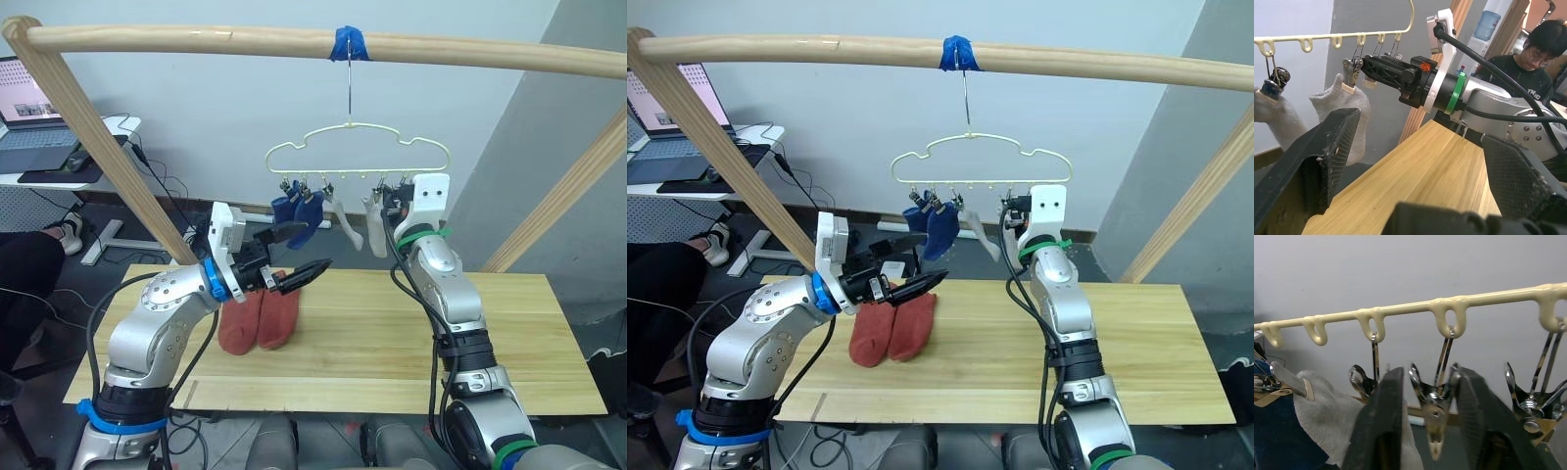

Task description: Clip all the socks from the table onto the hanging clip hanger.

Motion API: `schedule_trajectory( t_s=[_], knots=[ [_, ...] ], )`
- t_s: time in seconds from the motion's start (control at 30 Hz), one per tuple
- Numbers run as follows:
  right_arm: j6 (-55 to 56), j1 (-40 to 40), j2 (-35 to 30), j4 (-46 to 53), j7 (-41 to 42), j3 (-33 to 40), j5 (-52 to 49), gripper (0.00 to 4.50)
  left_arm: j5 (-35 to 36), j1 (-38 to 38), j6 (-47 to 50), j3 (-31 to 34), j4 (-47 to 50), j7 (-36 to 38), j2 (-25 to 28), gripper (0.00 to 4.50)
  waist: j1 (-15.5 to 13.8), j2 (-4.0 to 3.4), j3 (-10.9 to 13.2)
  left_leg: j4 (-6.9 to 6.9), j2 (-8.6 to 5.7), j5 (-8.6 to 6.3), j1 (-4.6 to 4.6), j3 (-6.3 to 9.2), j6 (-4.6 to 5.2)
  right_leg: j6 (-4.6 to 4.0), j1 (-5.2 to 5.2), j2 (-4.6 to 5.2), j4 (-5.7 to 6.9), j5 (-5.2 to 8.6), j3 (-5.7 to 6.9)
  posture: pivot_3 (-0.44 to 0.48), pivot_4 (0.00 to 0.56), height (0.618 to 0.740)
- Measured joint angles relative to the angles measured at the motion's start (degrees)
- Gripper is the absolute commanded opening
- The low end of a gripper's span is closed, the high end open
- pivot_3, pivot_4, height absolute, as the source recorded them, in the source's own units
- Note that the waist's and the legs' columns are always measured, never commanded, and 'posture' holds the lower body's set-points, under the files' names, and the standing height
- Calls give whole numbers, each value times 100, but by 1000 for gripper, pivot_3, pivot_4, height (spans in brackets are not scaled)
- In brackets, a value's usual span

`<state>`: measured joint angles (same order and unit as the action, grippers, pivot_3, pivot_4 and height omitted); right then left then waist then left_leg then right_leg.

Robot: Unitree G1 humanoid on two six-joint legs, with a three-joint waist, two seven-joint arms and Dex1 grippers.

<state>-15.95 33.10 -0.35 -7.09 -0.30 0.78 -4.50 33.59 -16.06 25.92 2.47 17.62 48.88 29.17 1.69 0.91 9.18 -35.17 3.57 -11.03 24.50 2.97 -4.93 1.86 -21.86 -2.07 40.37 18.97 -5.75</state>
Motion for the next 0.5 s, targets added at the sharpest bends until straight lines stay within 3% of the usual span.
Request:
schedule_trajectory(
  t_s=[0.07,0.5],
  knots=[
    [1,0,0,0,-10,3,1,3431,-2,0,0,0,0,0,0,4500,0,0,0,0,0,0,0,0,0,0,0,0,0,0,0,76,145,740],
    [4,104,13,-70,-29,18,0,3431,-24,-13,0,-3,-1,0,-6,4500,2,0,0,1,0,0,0,-1,0,0,-1,0,-1,0,-1,79,141,740]
  ],
)
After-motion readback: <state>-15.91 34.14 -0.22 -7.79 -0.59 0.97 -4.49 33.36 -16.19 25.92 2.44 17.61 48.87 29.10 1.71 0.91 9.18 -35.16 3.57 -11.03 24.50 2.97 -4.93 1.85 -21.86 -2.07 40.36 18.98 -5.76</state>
